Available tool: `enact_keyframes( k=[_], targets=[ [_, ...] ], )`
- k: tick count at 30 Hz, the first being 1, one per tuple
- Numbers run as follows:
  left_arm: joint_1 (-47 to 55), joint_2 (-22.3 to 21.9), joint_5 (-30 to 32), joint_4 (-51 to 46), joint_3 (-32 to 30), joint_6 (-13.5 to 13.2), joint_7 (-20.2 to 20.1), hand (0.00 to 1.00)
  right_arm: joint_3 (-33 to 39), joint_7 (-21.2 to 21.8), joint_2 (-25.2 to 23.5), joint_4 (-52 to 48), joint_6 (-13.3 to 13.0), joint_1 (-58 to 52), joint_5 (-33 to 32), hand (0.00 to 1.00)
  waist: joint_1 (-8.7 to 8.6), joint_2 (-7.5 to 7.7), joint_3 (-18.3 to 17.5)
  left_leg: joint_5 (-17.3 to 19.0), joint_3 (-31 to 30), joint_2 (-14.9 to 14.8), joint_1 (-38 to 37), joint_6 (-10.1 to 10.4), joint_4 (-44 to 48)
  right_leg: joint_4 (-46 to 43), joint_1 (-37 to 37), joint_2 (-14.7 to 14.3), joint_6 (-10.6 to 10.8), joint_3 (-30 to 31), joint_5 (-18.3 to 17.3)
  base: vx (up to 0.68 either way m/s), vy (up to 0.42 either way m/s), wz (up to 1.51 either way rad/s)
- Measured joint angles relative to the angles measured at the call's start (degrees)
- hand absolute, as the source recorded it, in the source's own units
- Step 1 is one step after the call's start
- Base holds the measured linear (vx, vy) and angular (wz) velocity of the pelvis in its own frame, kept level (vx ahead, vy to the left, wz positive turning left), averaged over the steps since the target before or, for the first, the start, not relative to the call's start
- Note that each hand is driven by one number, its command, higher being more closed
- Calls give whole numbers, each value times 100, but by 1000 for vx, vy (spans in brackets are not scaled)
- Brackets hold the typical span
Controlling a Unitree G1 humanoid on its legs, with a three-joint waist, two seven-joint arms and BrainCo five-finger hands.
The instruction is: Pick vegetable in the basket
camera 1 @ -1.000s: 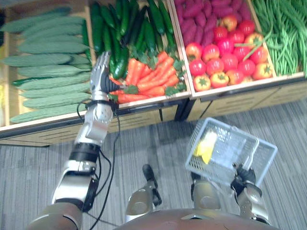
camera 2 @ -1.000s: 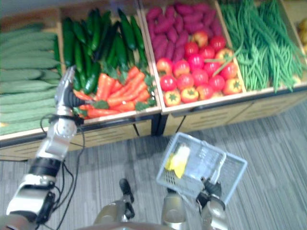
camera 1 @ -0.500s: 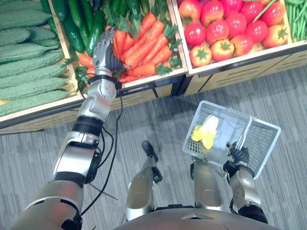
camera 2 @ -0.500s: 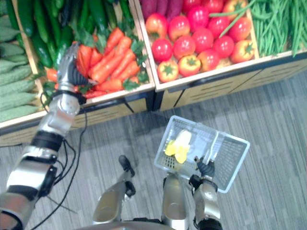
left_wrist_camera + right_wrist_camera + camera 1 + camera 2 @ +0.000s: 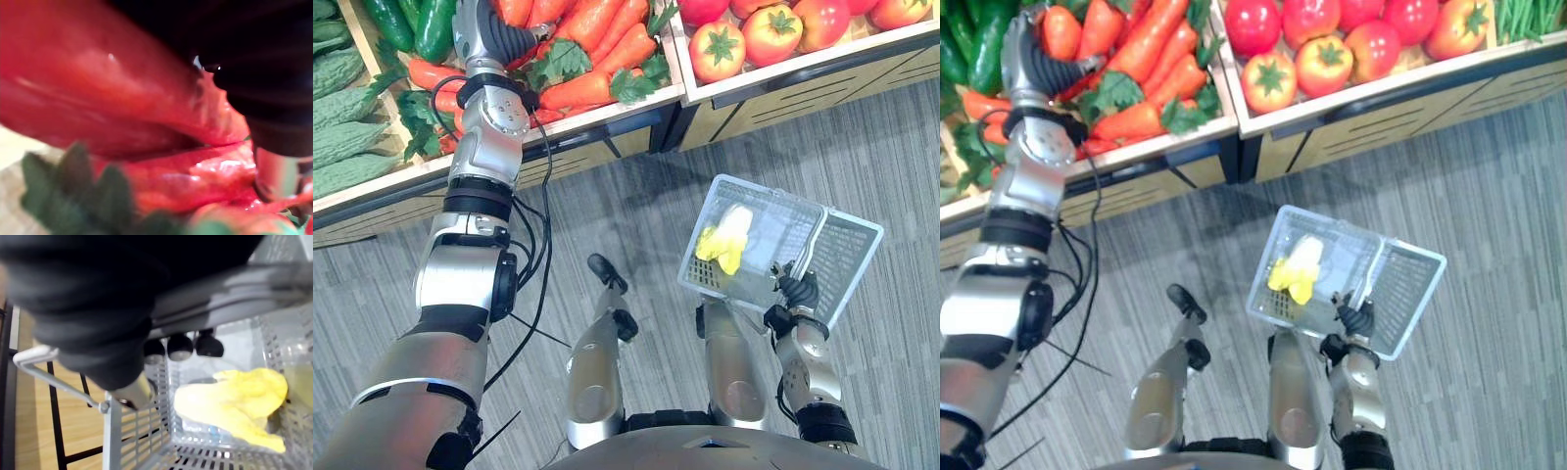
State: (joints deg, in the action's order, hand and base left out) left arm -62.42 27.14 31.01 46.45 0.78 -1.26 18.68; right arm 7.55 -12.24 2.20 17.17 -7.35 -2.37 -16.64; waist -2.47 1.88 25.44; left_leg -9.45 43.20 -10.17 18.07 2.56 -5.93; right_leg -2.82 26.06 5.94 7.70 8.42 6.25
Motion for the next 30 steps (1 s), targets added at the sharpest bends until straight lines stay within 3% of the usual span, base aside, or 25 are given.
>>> enact_keyframes(
  k=[7, 13, 20, 22, 27, 28, 30],
  targets=[
    [335, -29, 383, -224, 204, 271, -76, 100, -144, 69, -1, -53, -51, -314, -16, 100, 11, 3, -5, 90, -98, -35, -554, 10, -1, -2, -620, 2, 0, -225, -1, 63, 16, 6],
    [530, 202, 863, -1446, 202, 423, 276, 100, -154, 79, -2, 37, -55, -443, -32, 100, 22, -15, -17, 69, -171, -21, -940, -14, 29, -12, -1057, 31, -103, -464, -84, 57, 6, 6],
    [1705, 341, 1579, -2734, 219, 549, 497, 100, -105, 168, 4, 692, -46, -485, -75, 100, -147, -207, -607, 75, -335, 95, -1315, 4, 28, 77, -1515, 80, -127, -559, -313, 79, -33, 4],
    [2165, 323, 1716, -3325, 488, 532, 492, 100, -58, 227, 2, 604, -45, -702, -86, 100, -229, -227, -820, 103, -367, 142, -1447, 35, 25, 133, -1680, 94, -116, -558, -397, 43, -29, 1],
    [3223, -199, 1722, -4137, 1405, -107, 346, 100, 61, 318, -170, -188, -19, -1348, -107, 100, -453, -236, -1204, 240, -180, 220, -1787, 146, 25, 7, -1737, 115, -73, -265, -518, 9, 2, -30],
    [3617, -475, 1679, -4129, 1574, -219, 284, 100, -28, 319, -163, -483, 20, -1375, -107, 100, -452, -246, -1246, 314, 112, 223, -1984, 110, 26, -94, -1672, 167, -244, -425, -661, -20, 38, -122],
    [4214, -857, 1467, -4127, 1829, -400, 33, 100, -222, 355, -89, -749, 19, -1336, -102, 100, -496, -307, -1275, 469, 663, 202, -2302, 178, 39, -495, -1563, 649, -1131, -2011, -874, 2, 77, -151]
  ],
)
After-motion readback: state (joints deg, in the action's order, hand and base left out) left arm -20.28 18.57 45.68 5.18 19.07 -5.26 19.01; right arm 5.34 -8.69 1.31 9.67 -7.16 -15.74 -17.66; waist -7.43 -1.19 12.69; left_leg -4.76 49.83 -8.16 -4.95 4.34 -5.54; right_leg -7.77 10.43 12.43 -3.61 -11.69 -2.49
